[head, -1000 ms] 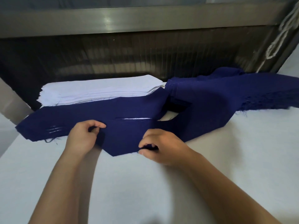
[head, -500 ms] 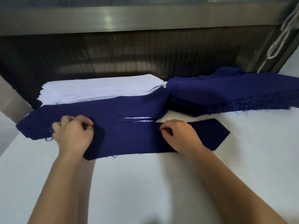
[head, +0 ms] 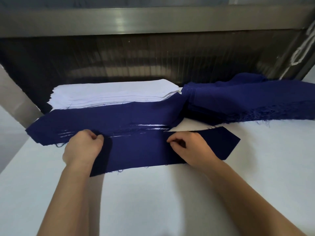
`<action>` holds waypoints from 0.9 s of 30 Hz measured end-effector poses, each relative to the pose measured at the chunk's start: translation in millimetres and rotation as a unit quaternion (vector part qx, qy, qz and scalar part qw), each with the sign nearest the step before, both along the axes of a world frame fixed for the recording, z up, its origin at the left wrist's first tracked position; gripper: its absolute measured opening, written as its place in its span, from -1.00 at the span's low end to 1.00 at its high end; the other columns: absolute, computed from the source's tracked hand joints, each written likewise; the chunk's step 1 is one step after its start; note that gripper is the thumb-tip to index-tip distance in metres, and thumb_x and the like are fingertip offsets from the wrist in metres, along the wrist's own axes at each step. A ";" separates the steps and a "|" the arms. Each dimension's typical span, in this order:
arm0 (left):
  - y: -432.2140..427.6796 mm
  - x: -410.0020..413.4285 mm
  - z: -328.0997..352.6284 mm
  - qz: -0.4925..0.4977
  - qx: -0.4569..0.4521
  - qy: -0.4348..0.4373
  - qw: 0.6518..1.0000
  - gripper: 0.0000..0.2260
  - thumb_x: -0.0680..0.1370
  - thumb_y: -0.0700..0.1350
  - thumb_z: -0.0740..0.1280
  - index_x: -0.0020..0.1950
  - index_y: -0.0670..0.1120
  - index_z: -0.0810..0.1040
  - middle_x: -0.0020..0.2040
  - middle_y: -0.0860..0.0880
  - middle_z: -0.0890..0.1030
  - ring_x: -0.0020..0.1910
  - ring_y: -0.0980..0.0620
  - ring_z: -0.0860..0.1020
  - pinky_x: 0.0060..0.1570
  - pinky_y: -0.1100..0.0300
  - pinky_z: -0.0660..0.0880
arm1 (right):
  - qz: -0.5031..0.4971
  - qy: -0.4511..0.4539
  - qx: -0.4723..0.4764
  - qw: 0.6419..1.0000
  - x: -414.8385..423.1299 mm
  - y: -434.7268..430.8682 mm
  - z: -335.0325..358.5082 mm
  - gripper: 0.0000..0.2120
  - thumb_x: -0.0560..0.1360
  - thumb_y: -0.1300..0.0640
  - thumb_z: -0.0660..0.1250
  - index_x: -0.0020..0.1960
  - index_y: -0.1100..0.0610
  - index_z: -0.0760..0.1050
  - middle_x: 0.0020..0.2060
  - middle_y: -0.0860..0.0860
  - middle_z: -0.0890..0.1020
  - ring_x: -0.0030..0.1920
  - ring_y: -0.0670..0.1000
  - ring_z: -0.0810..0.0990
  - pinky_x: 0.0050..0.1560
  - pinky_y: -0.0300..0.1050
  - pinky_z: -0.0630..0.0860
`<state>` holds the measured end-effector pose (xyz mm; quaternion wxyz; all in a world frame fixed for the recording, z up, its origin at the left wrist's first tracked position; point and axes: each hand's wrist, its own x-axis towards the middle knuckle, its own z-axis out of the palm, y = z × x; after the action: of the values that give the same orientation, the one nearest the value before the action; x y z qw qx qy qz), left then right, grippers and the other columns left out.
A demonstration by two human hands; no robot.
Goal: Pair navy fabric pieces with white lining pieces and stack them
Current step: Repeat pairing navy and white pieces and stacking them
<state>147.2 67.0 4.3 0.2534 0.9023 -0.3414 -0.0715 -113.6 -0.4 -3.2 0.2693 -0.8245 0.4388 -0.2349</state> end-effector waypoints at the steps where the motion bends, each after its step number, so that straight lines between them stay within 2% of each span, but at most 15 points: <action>1: -0.3 0.2 -0.3 0.000 -0.022 -0.010 1.000 -0.87 0.56 -0.02 0.29 -0.10 -0.06 0.51 -0.10 -0.13 0.58 -0.13 -0.15 0.43 -0.15 0.07 0.34 | -0.003 -0.010 0.004 1.000 1.2 -1.0 -0.5 -0.82 0.51 0.19 0.28 -0.02 0.01 0.63 -0.40 -0.37 0.46 -0.28 -0.36 0.47 -0.24 -0.50 0.33; 5: -8.4 -8.9 -0.7 -0.028 -0.144 -0.057 0.988 -0.85 0.59 -0.06 0.25 -0.05 -0.12 0.53 -0.13 -0.10 0.58 -0.16 -0.10 0.44 -0.21 0.08 0.32 | -0.008 -0.024 0.038 0.999 4.6 -8.8 1.0 -0.84 0.50 0.19 0.30 -0.07 0.00 0.63 -0.42 -0.34 0.47 -0.30 -0.39 0.46 -0.26 -0.52 0.34; 8: -23.0 -9.1 2.6 -0.070 -0.198 -0.093 0.973 -0.85 0.58 -0.12 0.25 -0.03 -0.16 0.56 -0.09 -0.14 0.57 -0.08 -0.16 0.47 -0.18 0.04 0.34 | 0.019 0.003 0.059 0.998 9.4 -17.9 6.2 -0.86 0.49 0.18 0.32 -0.09 0.00 0.63 -0.38 -0.28 0.51 -0.34 -0.37 0.46 -0.29 -0.51 0.34; 12: -49.5 6.9 12.7 -0.094 -0.143 -0.131 0.976 -0.78 0.59 -0.09 0.24 0.12 -0.17 0.57 0.12 -0.22 0.56 0.11 -0.31 0.41 0.09 -0.08 0.32 | -0.037 -0.038 0.006 0.999 17.9 -37.0 22.5 -0.85 0.48 0.18 0.32 -0.15 -0.04 0.60 -0.41 -0.29 0.52 -0.34 -0.31 0.49 -0.30 -0.47 0.34; 14: -64.7 16.8 17.5 -0.084 -0.120 -0.128 0.981 -0.73 0.60 -0.05 0.22 0.21 -0.14 0.54 0.22 -0.23 0.50 0.22 -0.32 0.35 0.16 -0.09 0.28 | -0.066 -0.072 -0.020 0.995 28.3 -51.0 32.4 -0.85 0.49 0.21 0.30 -0.08 -0.01 0.60 -0.39 -0.25 0.52 -0.35 -0.26 0.49 -0.30 -0.45 0.36; 16: -79.0 25.6 20.7 -0.080 -0.114 -0.131 0.982 -0.69 0.61 -0.02 0.20 0.28 -0.12 0.51 0.29 -0.25 0.45 0.29 -0.31 0.29 0.21 -0.10 0.24 | -0.069 -0.084 -0.043 0.993 41.7 -66.3 40.7 -0.79 0.50 0.24 0.28 0.08 0.07 0.59 -0.25 -0.19 0.56 -0.26 -0.21 0.50 -0.18 -0.41 0.41; 18: -91.3 35.2 21.3 -0.075 -0.103 -0.133 0.983 -0.64 0.62 0.02 0.16 0.34 -0.11 0.47 0.35 -0.23 0.41 0.34 -0.29 0.24 0.25 -0.12 0.21 | -0.067 -0.070 -0.059 0.994 56.7 -83.5 45.1 -0.69 0.51 0.25 0.25 0.24 0.12 0.51 0.06 -0.04 0.58 -0.03 -0.12 0.52 0.00 -0.37 0.37; 20: -99.7 43.9 18.8 -0.073 -0.093 -0.130 0.985 -0.61 0.63 0.05 0.13 0.38 -0.11 0.43 0.41 -0.19 0.38 0.38 -0.26 0.20 0.28 -0.13 0.17 | -0.066 -0.046 -0.062 0.995 71.4 -100.8 44.8 -0.60 0.53 0.23 0.23 0.36 0.14 0.40 0.32 0.06 0.44 0.19 0.00 0.47 0.14 -0.35 0.29; 22: -106.5 52.7 14.3 -0.070 -0.083 -0.126 0.986 -0.59 0.64 0.08 0.10 0.41 -0.09 0.40 0.45 -0.14 0.35 0.41 -0.23 0.17 0.32 -0.12 0.13 | -0.075 -0.016 -0.047 0.996 87.2 -117.1 41.9 -0.54 0.56 0.19 0.20 0.44 0.14 0.28 0.45 0.11 0.25 0.38 0.09 0.31 0.33 -0.19 0.20; 24: -111.1 60.5 9.8 -0.069 -0.068 -0.111 0.989 -0.57 0.65 0.11 0.06 0.44 -0.05 0.36 0.48 -0.10 0.31 0.44 -0.19 0.13 0.36 -0.10 0.07 | -0.090 0.024 -0.036 0.995 101.2 -129.2 36.4 -0.51 0.58 0.12 0.16 0.49 0.11 0.18 0.50 0.16 0.08 0.49 0.11 0.05 0.41 -0.09 0.08; 27: -115.3 67.2 4.1 -0.062 -0.056 -0.060 0.995 -0.55 0.63 0.17 0.02 0.46 0.04 0.33 0.54 0.00 0.21 0.49 -0.08 0.04 0.41 -0.06 -0.03 | -0.120 0.129 -0.046 0.983 112.2 -140.0 25.7 -0.47 0.61 -0.02 0.07 0.53 0.06 0.03 0.51 0.22 -0.08 0.51 0.16 -0.15 0.45 0.03 -0.06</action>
<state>214.5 -48.3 8.4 0.2771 0.8666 -0.4147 -0.0134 -1.4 -140.4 22.5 0.1421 -0.8009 0.5540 -0.1776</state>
